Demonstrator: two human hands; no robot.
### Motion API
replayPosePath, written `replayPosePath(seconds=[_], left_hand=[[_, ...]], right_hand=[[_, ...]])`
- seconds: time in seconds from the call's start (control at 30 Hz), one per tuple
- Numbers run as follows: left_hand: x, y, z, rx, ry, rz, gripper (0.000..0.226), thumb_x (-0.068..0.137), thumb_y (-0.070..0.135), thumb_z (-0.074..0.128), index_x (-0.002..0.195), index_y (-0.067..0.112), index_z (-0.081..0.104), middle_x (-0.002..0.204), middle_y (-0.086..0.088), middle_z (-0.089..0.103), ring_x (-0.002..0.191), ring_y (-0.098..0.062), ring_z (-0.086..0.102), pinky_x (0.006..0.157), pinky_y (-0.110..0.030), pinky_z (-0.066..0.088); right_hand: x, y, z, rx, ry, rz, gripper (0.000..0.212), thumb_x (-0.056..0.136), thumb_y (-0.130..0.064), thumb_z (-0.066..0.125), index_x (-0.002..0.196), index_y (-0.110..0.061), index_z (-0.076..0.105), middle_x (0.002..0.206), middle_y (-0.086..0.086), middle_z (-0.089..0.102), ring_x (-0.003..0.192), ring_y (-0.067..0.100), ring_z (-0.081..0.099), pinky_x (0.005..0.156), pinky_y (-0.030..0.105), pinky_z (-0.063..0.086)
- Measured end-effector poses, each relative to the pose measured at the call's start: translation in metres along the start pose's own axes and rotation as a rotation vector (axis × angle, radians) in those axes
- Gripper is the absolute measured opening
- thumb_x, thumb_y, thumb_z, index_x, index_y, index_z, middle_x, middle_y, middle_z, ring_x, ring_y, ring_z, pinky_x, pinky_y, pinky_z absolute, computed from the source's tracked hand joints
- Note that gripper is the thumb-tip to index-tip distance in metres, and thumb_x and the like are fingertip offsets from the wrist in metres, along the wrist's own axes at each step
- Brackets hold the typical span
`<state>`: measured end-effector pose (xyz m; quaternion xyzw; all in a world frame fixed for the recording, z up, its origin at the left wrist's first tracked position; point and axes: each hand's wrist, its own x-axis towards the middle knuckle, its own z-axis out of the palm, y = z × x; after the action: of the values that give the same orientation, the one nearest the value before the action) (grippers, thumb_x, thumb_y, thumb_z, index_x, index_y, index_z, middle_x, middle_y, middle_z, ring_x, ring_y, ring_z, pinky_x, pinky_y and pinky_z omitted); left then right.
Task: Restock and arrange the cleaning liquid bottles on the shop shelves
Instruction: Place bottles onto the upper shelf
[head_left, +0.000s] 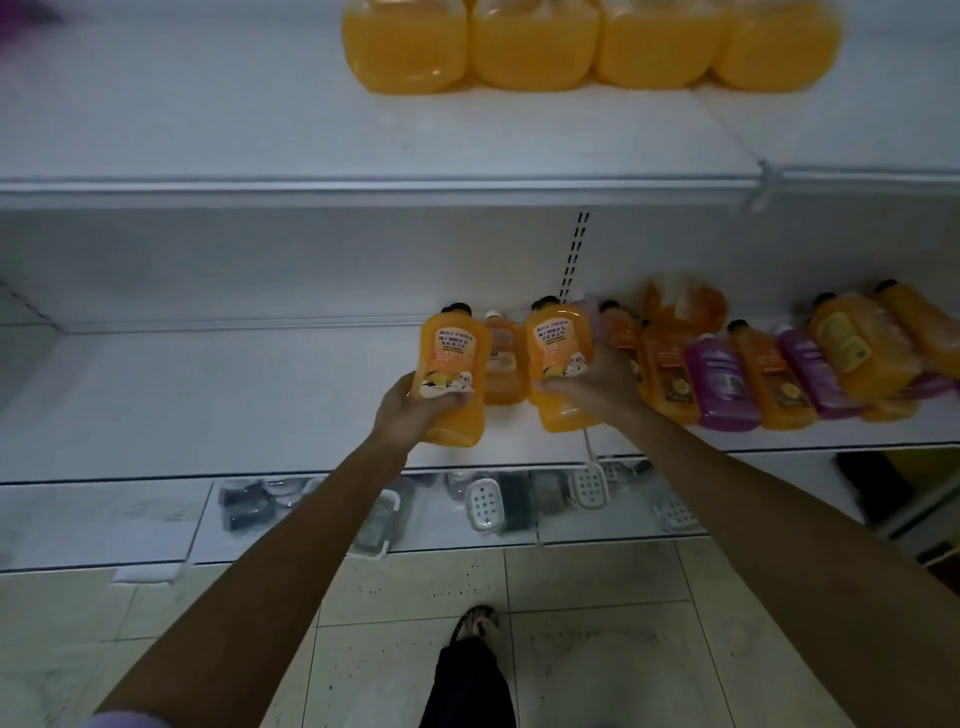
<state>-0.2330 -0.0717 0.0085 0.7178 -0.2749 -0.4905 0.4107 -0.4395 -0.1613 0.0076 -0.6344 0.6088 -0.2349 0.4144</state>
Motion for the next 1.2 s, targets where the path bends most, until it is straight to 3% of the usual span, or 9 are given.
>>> replayPosePath(seconds=[0.13, 0.27, 0.43, 0.6, 0.67, 0.77, 0.93, 1.03, 1.2], left_hand=[[-0.073, 0.002, 0.013, 0.026, 0.001, 0.13, 0.075, 0.065, 0.034, 0.083, 0.131, 0.017, 0.05, 0.124, -0.008, 0.06, 0.108, -0.03, 0.06, 0.095, -0.051, 0.049], [-0.134, 0.017, 0.019, 0.081, -0.025, 0.291, 0.072, 0.07, 0.033, 0.079, 0.132, 0.018, 0.046, 0.126, -0.008, 0.057, 0.11, -0.031, 0.057, 0.097, -0.051, 0.047], [-0.186, 0.036, 0.021, 0.03, -0.032, 0.434, 0.071, 0.074, 0.027, 0.076, 0.135, 0.019, 0.041, 0.127, -0.004, 0.052, 0.105, -0.024, 0.054, 0.085, -0.038, 0.048], [-0.212, 0.067, 0.011, -0.035, -0.067, 0.535, 0.07, 0.07, 0.028, 0.077, 0.131, 0.021, 0.044, 0.125, -0.006, 0.056, 0.106, -0.026, 0.059, 0.082, -0.039, 0.053], [-0.217, 0.085, 0.006, -0.027, -0.085, 0.601, 0.07, 0.069, 0.026, 0.078, 0.13, 0.022, 0.044, 0.121, -0.003, 0.058, 0.102, -0.022, 0.06, 0.078, -0.034, 0.054], [-0.215, 0.12, -0.001, -0.063, -0.071, 0.668, 0.075, 0.067, 0.02, 0.081, 0.133, 0.022, 0.044, 0.116, 0.0, 0.061, 0.098, -0.015, 0.062, 0.072, -0.026, 0.052], [-0.184, 0.193, -0.018, -0.067, 0.08, 0.771, 0.081, 0.063, 0.028, 0.085, 0.133, 0.022, 0.045, 0.122, 0.0, 0.058, 0.106, -0.02, 0.058, 0.087, -0.037, 0.052], [-0.157, 0.238, -0.035, -0.076, 0.154, 0.774, 0.081, 0.066, 0.031, 0.082, 0.135, 0.022, 0.04, 0.129, -0.003, 0.054, 0.11, -0.024, 0.056, 0.093, -0.042, 0.051], [-0.102, 0.291, -0.054, -0.054, 0.198, 0.729, 0.082, 0.068, 0.034, 0.081, 0.137, 0.02, 0.038, 0.132, -0.005, 0.051, 0.108, -0.022, 0.053, 0.091, -0.038, 0.049]], right_hand=[[-0.072, -0.014, -0.046, -0.016, 0.035, -0.17, 0.085, 0.059, -0.024, 0.087, 0.131, -0.024, 0.041, 0.118, -0.001, 0.056, 0.107, 0.019, 0.055, 0.081, 0.031, 0.049], [-0.141, -0.023, -0.092, 0.004, 0.139, -0.308, 0.099, 0.064, -0.01, 0.085, 0.143, -0.027, 0.028, 0.115, -0.006, 0.047, 0.101, 0.012, 0.049, 0.063, 0.011, 0.039], [-0.201, -0.025, -0.128, 0.085, 0.243, -0.348, 0.103, 0.069, -0.015, 0.083, 0.148, -0.029, 0.019, 0.121, -0.004, 0.046, 0.104, 0.014, 0.05, 0.073, 0.021, 0.041], [-0.223, -0.052, -0.15, 0.106, 0.328, -0.46, 0.1, 0.066, -0.018, 0.085, 0.145, -0.034, 0.025, 0.122, -0.011, 0.047, 0.106, 0.012, 0.053, 0.076, 0.021, 0.046], [-0.223, -0.075, -0.154, 0.123, 0.354, -0.503, 0.1, 0.067, -0.018, 0.084, 0.145, -0.034, 0.024, 0.12, -0.016, 0.042, 0.108, 0.009, 0.049, 0.082, 0.022, 0.047], [-0.208, -0.114, -0.161, 0.142, 0.393, -0.556, 0.1, 0.066, -0.019, 0.085, 0.145, -0.035, 0.025, 0.114, -0.019, 0.047, 0.108, 0.01, 0.052, 0.092, 0.035, 0.05], [-0.159, -0.171, -0.171, 0.076, 0.485, -0.625, 0.101, 0.067, -0.024, 0.084, 0.146, -0.031, 0.023, 0.134, 0.002, 0.048, 0.117, 0.017, 0.05, 0.091, 0.029, 0.045], [-0.119, -0.203, -0.175, 0.091, 0.516, -0.636, 0.101, 0.067, -0.024, 0.084, 0.147, -0.029, 0.023, 0.134, 0.003, 0.049, 0.117, 0.019, 0.051, 0.09, 0.029, 0.045], [-0.055, -0.255, -0.175, 0.104, 0.49, -0.581, 0.097, 0.069, -0.026, 0.082, 0.146, -0.029, 0.023, 0.129, 0.002, 0.053, 0.104, 0.013, 0.051, 0.08, 0.023, 0.041]])
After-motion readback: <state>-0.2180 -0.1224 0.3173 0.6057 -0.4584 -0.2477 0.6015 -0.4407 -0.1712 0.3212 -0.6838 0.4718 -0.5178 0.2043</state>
